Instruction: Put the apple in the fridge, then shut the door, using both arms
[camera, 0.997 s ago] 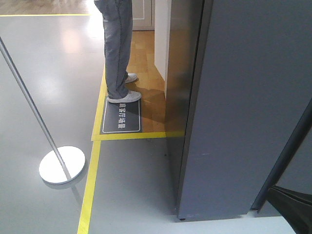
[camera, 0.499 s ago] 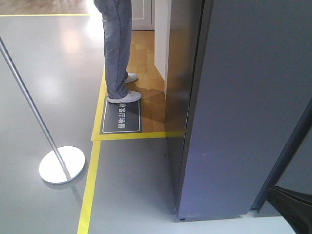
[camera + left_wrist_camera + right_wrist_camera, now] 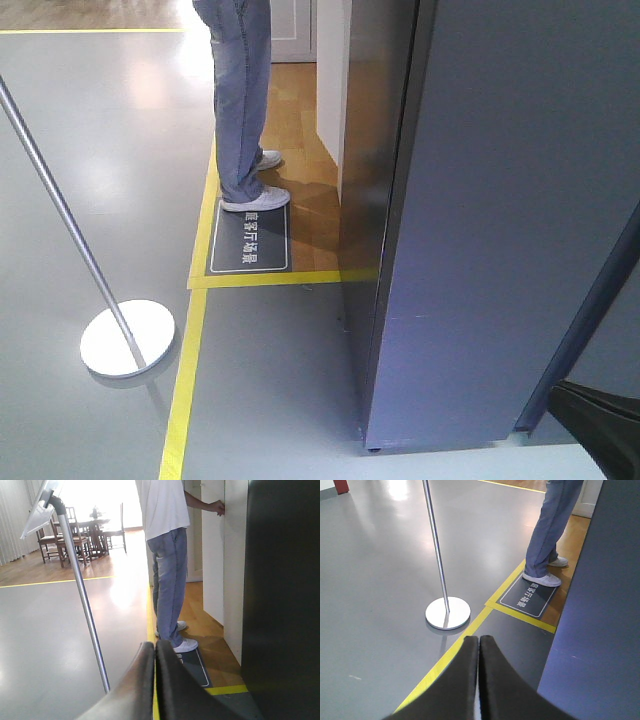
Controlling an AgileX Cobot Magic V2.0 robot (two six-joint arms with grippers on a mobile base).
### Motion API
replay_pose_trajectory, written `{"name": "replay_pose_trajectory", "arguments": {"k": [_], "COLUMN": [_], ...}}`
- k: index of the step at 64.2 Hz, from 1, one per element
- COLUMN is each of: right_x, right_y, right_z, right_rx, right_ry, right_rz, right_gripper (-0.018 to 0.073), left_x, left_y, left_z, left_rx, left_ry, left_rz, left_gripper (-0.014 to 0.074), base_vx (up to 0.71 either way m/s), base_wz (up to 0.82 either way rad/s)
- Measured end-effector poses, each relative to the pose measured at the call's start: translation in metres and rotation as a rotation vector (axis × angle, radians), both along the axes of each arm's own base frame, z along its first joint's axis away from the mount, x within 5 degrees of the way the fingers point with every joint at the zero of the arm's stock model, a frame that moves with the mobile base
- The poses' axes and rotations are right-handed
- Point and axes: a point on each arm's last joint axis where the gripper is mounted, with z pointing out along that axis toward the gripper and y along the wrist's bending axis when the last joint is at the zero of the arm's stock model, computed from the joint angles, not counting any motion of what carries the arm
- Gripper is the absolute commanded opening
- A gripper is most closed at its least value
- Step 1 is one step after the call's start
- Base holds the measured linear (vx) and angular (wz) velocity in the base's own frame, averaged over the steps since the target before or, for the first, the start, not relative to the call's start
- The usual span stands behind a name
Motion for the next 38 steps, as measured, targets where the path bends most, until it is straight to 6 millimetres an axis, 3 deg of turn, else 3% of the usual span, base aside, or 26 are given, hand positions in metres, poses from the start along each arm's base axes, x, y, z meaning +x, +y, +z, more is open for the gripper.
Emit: {"name": "replay_pose_trajectory", "arguments": {"k": [38], "right_x": [0.0], "right_y": [0.0], "right_z": [0.0], "right_rx": [0.0], "right_ry": [0.0], "right_rz": [0.0], "right_gripper": [-0.0006], "left_x": [0.0], "left_y": [0.0], "left_z": [0.0], "left_rx": [0.0], "left_ry": [0.0], "left_rz": [0.0], "left_gripper": [-0.0006], "base_vx": [0.0], "base_wz": [0.0]}}
